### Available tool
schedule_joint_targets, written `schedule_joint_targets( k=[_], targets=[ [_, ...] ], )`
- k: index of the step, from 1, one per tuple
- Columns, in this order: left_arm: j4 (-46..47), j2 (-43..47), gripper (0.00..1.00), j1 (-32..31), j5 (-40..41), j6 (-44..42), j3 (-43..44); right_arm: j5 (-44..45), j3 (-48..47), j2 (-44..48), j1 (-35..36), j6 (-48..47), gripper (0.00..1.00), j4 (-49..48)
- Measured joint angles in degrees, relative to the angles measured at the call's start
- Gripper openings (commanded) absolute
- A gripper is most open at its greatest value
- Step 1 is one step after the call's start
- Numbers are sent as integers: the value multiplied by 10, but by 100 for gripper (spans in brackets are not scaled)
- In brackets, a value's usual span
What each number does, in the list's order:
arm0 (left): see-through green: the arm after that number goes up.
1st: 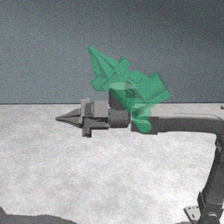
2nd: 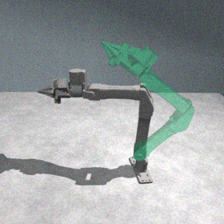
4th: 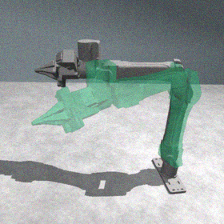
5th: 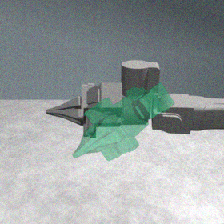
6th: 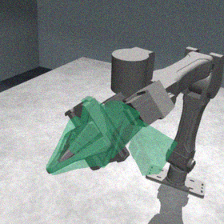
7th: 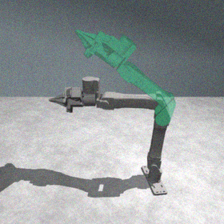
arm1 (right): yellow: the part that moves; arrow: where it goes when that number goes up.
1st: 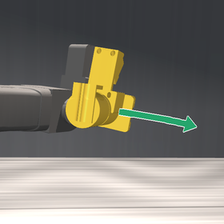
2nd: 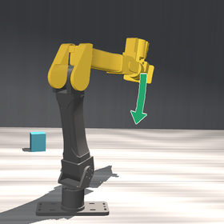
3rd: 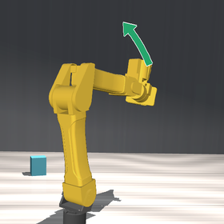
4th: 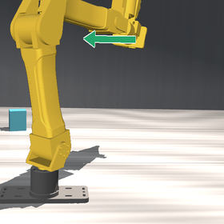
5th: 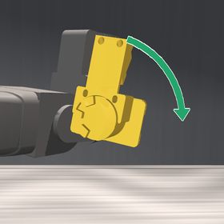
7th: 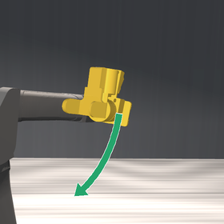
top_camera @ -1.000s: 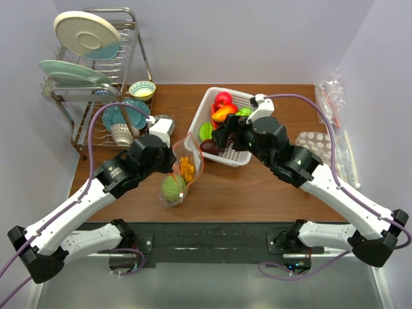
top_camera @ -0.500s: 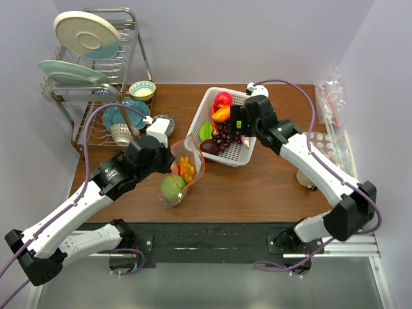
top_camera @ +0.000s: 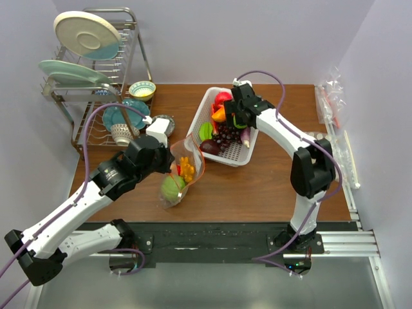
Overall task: Place the food in the zip-top bag and seal the zipper
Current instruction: Pick up the fake fruit from the bin.
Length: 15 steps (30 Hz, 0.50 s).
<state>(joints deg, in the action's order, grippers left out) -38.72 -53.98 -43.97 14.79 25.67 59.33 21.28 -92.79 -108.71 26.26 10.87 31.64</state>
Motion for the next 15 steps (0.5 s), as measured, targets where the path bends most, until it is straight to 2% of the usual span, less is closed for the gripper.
schedule_joint_targets(
  k=[10, 13, 15],
  targets=[
    [0, 9, 0, 0, 0, 0, -1, -46, -50, -73, -41, 0, 98, -9],
    [0, 15, 0, 0, 0, 0, -1, -60, -54, -75, -41, -1, 94, -13],
    [0, 17, 0, 0, 0, 0, -1, -68, -56, -76, -41, -2, 88, -14]
  ],
)
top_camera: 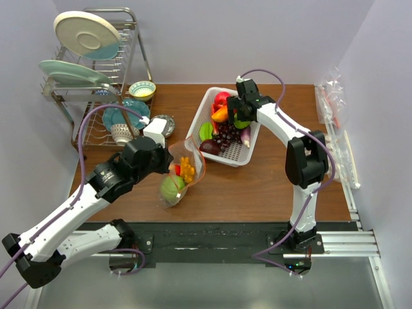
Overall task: Place the food in the zip-top bag and seal the zipper
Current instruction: Pick up the fake fruit from the bin.
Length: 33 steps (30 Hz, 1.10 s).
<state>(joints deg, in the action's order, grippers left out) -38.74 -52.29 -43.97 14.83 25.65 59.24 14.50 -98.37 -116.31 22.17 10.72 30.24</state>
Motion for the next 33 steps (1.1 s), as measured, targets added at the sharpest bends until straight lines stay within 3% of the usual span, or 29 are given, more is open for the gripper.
schedule_joint_targets(
  k=[4, 8, 18, 25, 33],
  targets=[
    [-1, -2, 0, 0, 0, 0, 0, -12, -4, -7, 0, -2, 77, -2],
    [-1, -4, 0, 0, 0, 0, 0, -21, -4, -16, 0, -6, 58, -3],
    [-1, -5, 0, 0, 0, 0, 0, -41, 3, 16, 0, -9, 57, 3],
    [0, -8, 0, 0, -1, 0, 0, -110, 67, 174, 0, -5, 57, -4],
    [1, -11, 0, 0, -4, 0, 1, -297, 187, 352, 0, 65, 57, -88]
  ],
)
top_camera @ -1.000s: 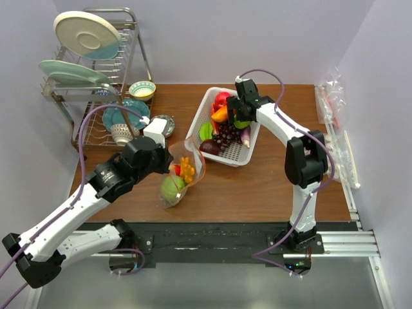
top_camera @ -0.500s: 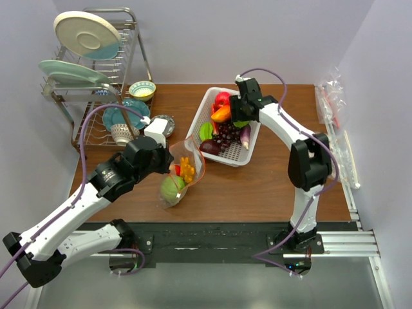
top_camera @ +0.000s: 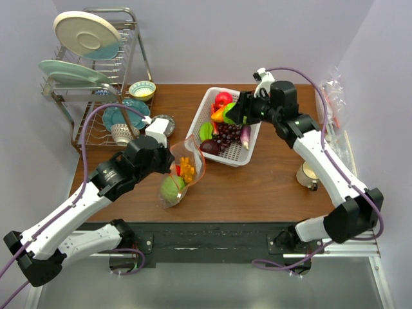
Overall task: Place the food in the zip-top bag and seal the zipper
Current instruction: Pick up the fake fruit from the bin, then place the fake fruit in the zipper food storage bag.
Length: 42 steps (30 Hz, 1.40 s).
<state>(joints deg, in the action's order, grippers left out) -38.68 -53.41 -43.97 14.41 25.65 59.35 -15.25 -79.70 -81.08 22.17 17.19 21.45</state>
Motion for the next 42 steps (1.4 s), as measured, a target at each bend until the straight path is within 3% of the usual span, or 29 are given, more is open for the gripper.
schedule_joint_targets(
  k=[5, 10, 17, 27, 29, 30, 31, 42],
  targets=[
    [1, 0, 0, 0, -6, 0, 0, -139, 64, 46, 3, 93, 57, -73],
    [3, 0, 0, 0, -7, 0, 0, -213, 89, 57, 35, 165, 59, -123],
    [4, 0, 0, 0, -9, 0, 0, -242, 89, 68, 143, 179, 60, -132],
    [4, 0, 0, 0, -9, 0, 0, -243, 94, 61, 169, 183, 60, -139],
    [4, 0, 0, 0, -9, 0, 0, -240, 94, 52, 172, 183, 66, -139],
    [4, 0, 0, 0, -9, 0, 0, -237, 94, 47, 173, 182, 78, -139],
    [4, 0, 0, 0, -9, 0, 0, -233, 94, 42, 174, 182, 98, -139],
    [4, 0, 0, 0, -9, 0, 0, -198, 93, 27, 176, 176, 99, -123]
  ],
)
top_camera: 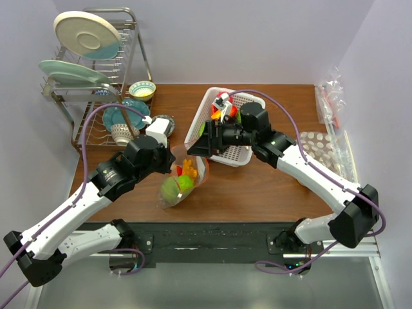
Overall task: Place the food in the zip-top bag and seal the zipper
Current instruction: Place the fake fruit in the zipper food storage bag, then pick up the fake vegetable from the bin.
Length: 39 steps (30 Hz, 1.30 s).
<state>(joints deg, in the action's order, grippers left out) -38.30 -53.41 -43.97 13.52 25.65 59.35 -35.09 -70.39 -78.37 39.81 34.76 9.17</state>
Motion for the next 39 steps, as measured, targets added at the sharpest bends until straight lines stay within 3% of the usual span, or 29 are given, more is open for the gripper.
schedule_joint_targets(
  k=[6, 20, 29, 39],
  targets=[
    [0, 0, 0, 0, 0, 0, 0, 67, -8, 11, 0, -37, 99, 62],
    [-3, 7, 0, 0, 2, 0, 0, 397, -43, 25, -1, -151, 99, 232],
    [-4, 9, 0, 0, 2, 0, 0, 570, -99, -86, -2, -207, 96, 316],
    [-4, 9, 0, 0, 2, 0, 0, 689, -162, -200, -2, -262, 96, 346]
  ],
)
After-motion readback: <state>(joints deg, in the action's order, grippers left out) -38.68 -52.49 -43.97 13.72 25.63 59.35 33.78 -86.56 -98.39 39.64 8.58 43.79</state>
